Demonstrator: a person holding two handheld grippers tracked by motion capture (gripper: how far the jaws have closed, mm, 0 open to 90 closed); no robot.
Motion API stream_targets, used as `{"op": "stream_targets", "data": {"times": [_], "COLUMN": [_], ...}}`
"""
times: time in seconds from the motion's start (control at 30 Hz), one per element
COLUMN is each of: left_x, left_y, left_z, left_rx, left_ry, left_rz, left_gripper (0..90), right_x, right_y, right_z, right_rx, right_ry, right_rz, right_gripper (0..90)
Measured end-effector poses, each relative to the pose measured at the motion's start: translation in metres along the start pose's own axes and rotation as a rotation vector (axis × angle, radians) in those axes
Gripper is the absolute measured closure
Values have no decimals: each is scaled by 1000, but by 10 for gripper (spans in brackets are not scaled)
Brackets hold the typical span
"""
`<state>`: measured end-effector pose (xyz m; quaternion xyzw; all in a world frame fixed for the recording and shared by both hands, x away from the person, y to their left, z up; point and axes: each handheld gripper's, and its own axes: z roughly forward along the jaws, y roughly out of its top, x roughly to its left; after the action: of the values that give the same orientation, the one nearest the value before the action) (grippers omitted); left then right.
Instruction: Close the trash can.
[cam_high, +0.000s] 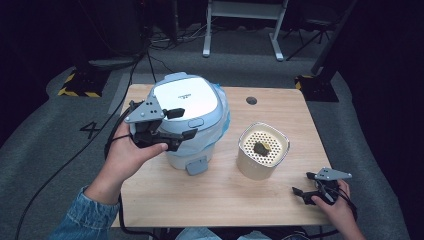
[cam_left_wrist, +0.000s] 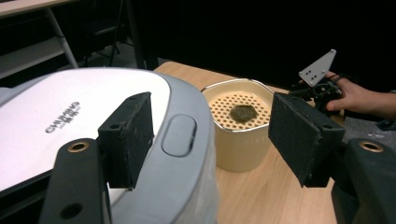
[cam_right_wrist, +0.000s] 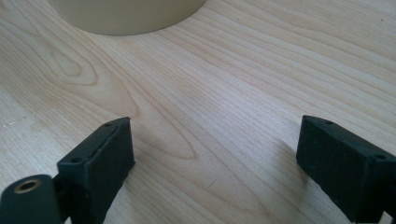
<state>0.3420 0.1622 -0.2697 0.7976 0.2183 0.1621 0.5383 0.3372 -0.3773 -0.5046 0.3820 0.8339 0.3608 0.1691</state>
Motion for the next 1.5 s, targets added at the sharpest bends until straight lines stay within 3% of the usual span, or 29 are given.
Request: {"op": "stream_targets", "data": {"times": [0.6, 0.9, 1.13, 1.5], "left_x": [-10, -23, -33, -34], "left_y": [-42, -67, -97, -143], "left_z": [-7, -14, -13, -6], "left_rx": [4, 16, 81, 136], "left_ry": [-20, -31, -3, 57], "left_rz": [-44, -45, -41, -101], "left_gripper": [306, 301, 301, 290], "right_x": [0, 0, 0, 1], "right_y": [0, 0, 2, 4], "right_z": [0, 0, 2, 4], "right_rx": [0, 1, 0, 0], "right_ry": [0, 3, 3, 0], "right_rz": [-2, -5, -6, -3], "right_gripper": [113, 113, 111, 111]}}
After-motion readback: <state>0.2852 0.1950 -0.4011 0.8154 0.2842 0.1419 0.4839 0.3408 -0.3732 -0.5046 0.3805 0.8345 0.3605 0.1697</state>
